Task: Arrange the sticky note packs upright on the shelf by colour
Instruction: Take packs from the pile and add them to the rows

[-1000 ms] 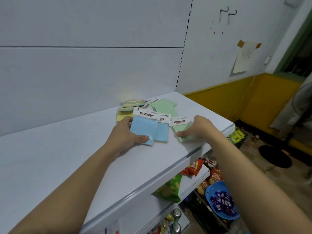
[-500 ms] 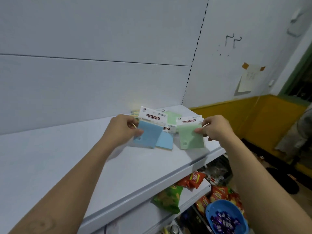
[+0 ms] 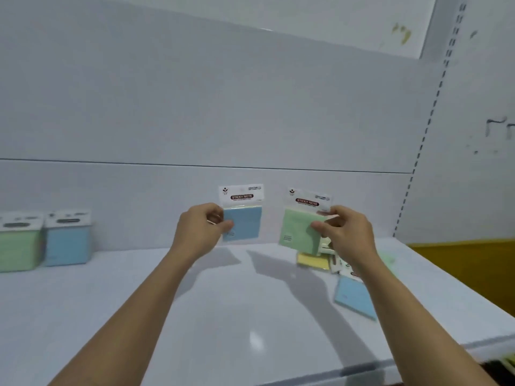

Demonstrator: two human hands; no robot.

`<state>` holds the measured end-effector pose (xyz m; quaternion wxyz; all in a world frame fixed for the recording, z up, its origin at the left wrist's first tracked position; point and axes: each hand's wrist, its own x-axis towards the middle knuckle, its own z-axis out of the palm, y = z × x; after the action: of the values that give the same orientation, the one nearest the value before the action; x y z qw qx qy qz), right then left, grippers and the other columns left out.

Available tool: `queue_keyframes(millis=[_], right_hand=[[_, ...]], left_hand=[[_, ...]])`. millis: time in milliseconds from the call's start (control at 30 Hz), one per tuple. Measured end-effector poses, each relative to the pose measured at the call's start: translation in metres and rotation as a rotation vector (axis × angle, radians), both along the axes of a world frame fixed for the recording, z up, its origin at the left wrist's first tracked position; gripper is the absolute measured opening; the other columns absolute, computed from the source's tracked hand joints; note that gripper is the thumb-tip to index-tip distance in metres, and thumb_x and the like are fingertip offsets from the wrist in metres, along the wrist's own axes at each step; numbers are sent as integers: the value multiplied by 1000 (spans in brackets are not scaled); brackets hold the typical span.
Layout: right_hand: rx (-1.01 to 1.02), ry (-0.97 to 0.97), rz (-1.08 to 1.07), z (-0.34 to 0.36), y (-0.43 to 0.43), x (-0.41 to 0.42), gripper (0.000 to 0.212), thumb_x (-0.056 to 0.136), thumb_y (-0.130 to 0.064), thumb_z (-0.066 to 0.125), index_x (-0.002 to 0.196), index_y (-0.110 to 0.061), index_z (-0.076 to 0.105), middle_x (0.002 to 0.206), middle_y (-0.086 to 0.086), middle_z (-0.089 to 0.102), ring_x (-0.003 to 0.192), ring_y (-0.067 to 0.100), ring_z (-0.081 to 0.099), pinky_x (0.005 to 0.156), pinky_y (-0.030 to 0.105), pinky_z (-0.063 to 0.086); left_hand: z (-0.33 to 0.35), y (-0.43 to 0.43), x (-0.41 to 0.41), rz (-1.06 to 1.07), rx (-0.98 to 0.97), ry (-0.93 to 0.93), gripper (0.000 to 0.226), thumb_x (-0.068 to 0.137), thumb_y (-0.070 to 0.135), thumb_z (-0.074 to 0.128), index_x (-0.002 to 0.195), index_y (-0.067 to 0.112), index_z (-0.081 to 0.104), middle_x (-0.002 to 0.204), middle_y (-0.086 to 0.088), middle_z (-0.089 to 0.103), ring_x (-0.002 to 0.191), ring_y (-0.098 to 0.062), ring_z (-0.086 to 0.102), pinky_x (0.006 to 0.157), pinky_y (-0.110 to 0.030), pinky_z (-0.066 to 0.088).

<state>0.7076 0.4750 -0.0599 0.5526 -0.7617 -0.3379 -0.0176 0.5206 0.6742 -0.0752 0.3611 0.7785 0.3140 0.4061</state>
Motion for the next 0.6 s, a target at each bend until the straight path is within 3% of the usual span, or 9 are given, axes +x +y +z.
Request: queue_keyframes(millis=[167, 333, 600], right_hand=[[46, -42, 161, 2, 72, -45, 17, 73, -22, 79, 84, -29, 69, 72, -6, 72, 76, 22, 67, 71, 46, 56], [37, -54, 294, -4, 125, -90, 16, 75, -20, 77, 87, -27, 69, 71, -6, 71, 72, 22, 65, 72, 45, 56], [0, -71, 430, -22, 208, -190, 15, 78, -18, 75, 85, -25, 64, 70, -6, 68, 71, 17, 63, 61, 26, 44]], left_hand=[[9, 32, -70, 169, 42, 48, 17, 69, 16, 79, 68, 25, 65, 68, 1, 68, 62, -13, 58, 70, -28, 50], [-1, 56, -140, 303, 29, 90, 17, 69, 15, 79, 70, 22, 64, 64, 5, 63, 57, -13, 57, 61, -25, 48], [-19, 103, -258, 521, 44, 185, 14, 73, 17, 76, 74, 18, 62, 71, 6, 61, 69, -14, 54, 57, -20, 38]])
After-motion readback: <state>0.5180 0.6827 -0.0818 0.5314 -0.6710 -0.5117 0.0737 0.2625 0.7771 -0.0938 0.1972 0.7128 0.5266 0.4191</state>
